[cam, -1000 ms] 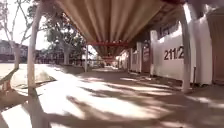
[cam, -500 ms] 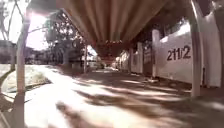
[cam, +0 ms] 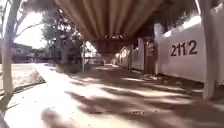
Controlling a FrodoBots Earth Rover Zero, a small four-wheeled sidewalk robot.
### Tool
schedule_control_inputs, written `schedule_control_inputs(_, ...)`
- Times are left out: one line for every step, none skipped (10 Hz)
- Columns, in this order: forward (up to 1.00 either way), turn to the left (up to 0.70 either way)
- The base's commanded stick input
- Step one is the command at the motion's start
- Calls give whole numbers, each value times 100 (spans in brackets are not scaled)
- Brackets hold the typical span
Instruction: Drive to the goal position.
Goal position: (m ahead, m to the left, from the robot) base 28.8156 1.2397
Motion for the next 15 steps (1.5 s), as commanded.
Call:
schedule_control_inputs(70,0)
schedule_control_inputs(70,0)
schedule_control_inputs(70,0)
schedule_control_inputs(70,0)
schedule_control_inputs(70,0)
schedule_control_inputs(70,0)
schedule_control_inputs(70,0)
schedule_control_inputs(70,0)
schedule_control_inputs(70,0)
schedule_control_inputs(70,0)
schedule_control_inputs(70,0)
schedule_control_inputs(70,0)
schedule_control_inputs(70,0)
schedule_control_inputs(70,0)
schedule_control_inputs(70,0)
